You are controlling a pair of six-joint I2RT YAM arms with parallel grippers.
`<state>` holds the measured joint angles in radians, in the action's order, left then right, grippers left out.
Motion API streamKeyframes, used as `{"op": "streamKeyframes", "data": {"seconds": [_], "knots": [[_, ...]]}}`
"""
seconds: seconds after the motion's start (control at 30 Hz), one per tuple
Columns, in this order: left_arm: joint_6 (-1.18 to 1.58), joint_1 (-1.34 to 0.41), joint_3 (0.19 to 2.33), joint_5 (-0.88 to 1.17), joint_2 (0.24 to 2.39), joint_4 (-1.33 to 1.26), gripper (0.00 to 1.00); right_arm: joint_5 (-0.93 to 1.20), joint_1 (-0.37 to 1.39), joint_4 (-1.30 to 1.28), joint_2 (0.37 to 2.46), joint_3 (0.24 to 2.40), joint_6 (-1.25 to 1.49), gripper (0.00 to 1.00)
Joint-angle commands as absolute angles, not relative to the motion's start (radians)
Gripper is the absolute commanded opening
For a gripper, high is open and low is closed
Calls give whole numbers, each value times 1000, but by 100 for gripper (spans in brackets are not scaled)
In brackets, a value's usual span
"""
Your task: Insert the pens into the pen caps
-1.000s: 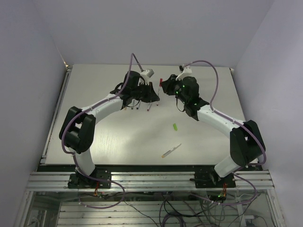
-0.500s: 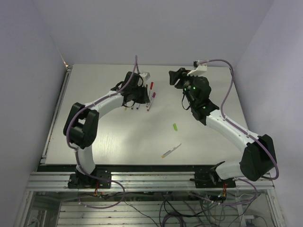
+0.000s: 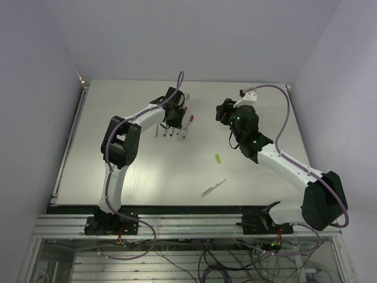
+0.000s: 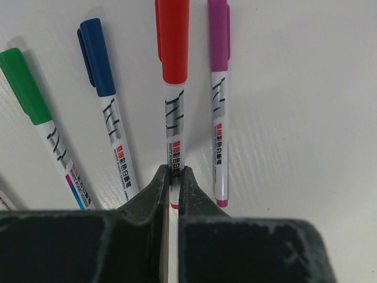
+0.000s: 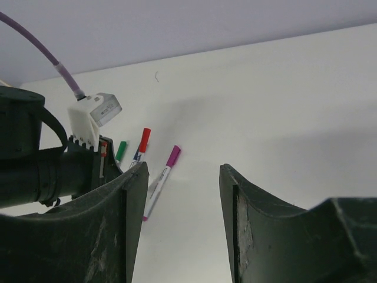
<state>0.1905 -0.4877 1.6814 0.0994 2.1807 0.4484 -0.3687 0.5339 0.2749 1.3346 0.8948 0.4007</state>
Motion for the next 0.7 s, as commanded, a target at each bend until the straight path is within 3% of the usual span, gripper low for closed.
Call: {"op": "streamKeyframes", "data": {"seconds": [0.0, 0.67], "knots": [[178, -480, 1735, 60, 2200, 486, 7, -393, 533, 268, 1296, 882, 424, 51], [241, -465, 1703, 95, 2227, 445, 16, -375, 533, 250, 1296, 870, 464, 48]]}}
